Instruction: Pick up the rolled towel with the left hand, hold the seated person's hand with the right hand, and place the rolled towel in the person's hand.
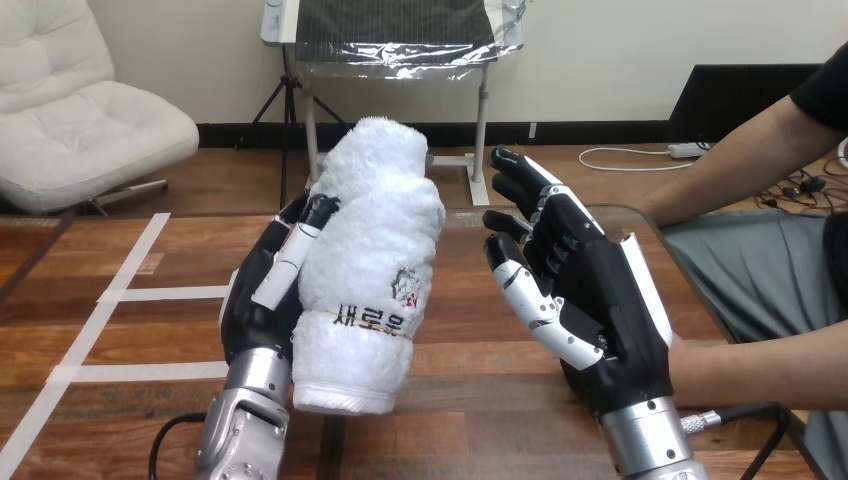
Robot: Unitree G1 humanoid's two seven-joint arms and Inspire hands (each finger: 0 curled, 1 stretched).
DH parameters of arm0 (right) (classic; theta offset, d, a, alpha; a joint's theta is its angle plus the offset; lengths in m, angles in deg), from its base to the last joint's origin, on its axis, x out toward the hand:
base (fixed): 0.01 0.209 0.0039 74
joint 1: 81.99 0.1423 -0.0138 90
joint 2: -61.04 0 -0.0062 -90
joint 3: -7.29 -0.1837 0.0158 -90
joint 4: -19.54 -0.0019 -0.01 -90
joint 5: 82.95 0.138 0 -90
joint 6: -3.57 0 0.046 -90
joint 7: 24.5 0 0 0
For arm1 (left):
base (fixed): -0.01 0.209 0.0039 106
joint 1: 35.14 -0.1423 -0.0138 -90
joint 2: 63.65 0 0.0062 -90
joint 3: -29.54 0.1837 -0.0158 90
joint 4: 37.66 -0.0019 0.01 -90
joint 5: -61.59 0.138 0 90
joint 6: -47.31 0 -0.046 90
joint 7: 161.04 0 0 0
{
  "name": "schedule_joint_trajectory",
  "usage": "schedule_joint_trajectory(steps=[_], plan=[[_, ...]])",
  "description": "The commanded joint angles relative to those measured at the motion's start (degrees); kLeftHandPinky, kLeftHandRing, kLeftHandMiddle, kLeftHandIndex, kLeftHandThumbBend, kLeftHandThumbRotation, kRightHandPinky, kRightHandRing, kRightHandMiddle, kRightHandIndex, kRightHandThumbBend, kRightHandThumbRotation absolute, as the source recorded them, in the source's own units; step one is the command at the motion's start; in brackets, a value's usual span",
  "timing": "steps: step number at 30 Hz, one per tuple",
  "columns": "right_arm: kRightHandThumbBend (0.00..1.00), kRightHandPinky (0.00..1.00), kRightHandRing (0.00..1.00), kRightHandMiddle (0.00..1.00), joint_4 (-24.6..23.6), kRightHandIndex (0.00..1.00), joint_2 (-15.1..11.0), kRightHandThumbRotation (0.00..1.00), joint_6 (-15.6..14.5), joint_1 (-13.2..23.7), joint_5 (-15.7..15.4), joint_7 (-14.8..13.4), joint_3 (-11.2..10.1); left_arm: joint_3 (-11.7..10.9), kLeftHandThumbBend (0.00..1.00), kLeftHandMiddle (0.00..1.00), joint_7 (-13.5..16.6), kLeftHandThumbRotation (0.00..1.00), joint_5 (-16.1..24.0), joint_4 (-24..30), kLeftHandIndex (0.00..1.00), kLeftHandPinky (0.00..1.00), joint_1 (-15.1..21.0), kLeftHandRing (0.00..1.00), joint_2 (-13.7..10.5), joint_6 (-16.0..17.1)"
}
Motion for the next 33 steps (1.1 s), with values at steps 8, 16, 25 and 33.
schedule_joint_trajectory(steps=[8,16,25,33], plan=[[0.32,0.82,0.92,0.93,-1.72,0.85,0.28,0.28,0.97,3.21,0.21,-0.76,-1.06,-0.19,0.65,0.45,-3.43,0.0,-3.83,7.85,0.51,0.26,0.96,0.36,3.43,-2.15],[0.32,0.79,0.91,0.92,-1.45,0.85,0.13,0.28,1.51,3.35,-0.15,-1.08,-1.43,0.13,0.66,0.44,-4.76,0.0,-6.44,9.95,0.51,0.25,0.36,0.35,3.75,-4.37],[0.32,0.75,0.89,0.91,-1.5,0.84,-0.05,0.28,1.9,3.36,-0.48,-1.45,-1.9,0.48,0.7,0.43,-4.2,0.0,-8.52,12.47,0.51,0.24,-0.46,0.34,4.37,-6.54],[0.32,0.72,0.88,0.9,-1.29,0.84,-0.08,0.26,2.27,3.54,0.02,-1.45,-2.21,0.83,0.71,0.42,-4.28,0.0,-9.59,14.15,0.5,0.24,-1.03,0.33,4.6,-7.8]])
